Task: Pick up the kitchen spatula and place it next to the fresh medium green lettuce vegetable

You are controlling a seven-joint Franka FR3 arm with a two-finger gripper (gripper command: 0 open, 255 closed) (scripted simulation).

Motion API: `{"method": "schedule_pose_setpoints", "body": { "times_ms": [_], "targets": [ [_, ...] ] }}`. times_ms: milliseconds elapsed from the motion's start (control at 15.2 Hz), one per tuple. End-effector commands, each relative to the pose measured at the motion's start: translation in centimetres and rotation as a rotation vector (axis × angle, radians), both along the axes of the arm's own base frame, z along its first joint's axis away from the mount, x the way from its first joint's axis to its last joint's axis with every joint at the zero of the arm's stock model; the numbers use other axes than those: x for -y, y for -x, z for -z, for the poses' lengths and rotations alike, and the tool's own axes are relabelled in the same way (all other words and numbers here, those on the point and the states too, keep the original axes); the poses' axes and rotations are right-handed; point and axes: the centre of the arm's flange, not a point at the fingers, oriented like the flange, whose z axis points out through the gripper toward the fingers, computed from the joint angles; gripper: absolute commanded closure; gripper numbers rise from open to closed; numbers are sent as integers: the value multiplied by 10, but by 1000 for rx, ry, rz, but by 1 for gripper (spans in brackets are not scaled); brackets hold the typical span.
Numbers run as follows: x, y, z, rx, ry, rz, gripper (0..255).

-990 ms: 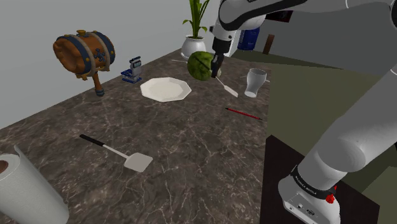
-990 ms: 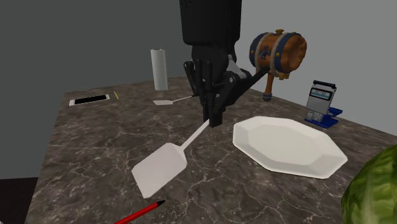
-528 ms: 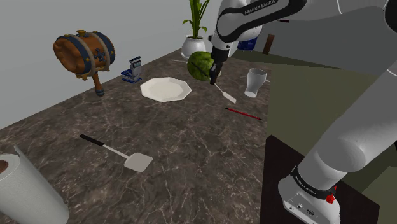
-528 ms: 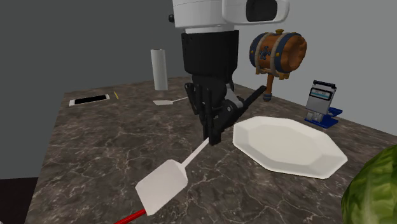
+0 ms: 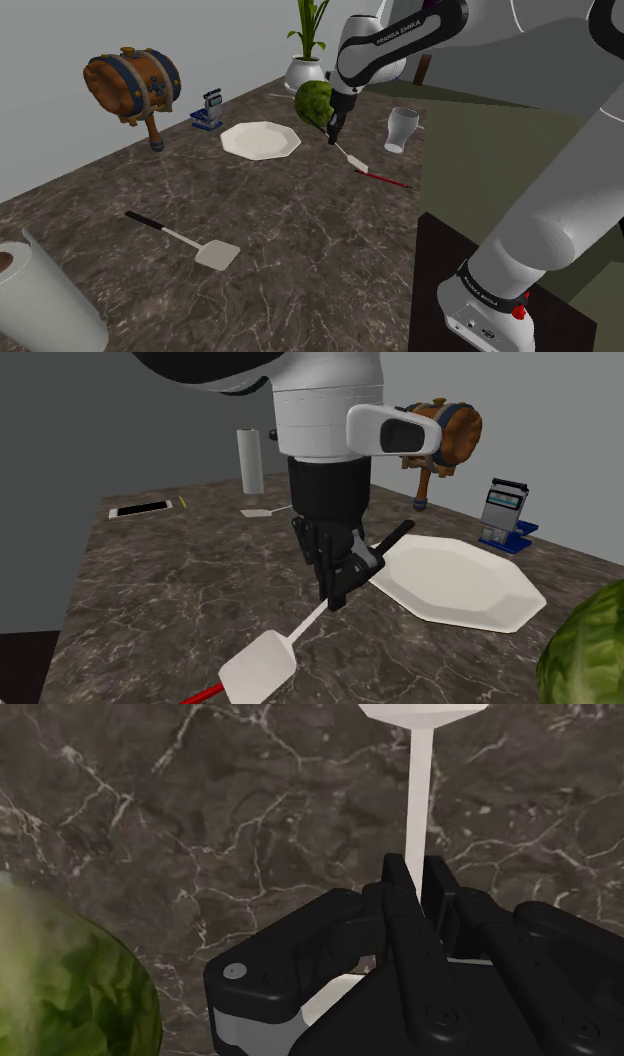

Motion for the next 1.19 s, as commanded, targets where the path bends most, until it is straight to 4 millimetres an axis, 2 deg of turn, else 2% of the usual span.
{"method": "schedule_pose_setpoints", "body": {
  "times_ms": [0, 528, 1056, 1122],
  "targets": [
    [0, 0, 11, 0, 0, 0, 255],
    [0, 0, 53, 0, 0, 0, 255],
    [0, 0, 54, 0, 0, 0, 255],
    [0, 0, 54, 0, 0, 0, 0]
  ]
}}
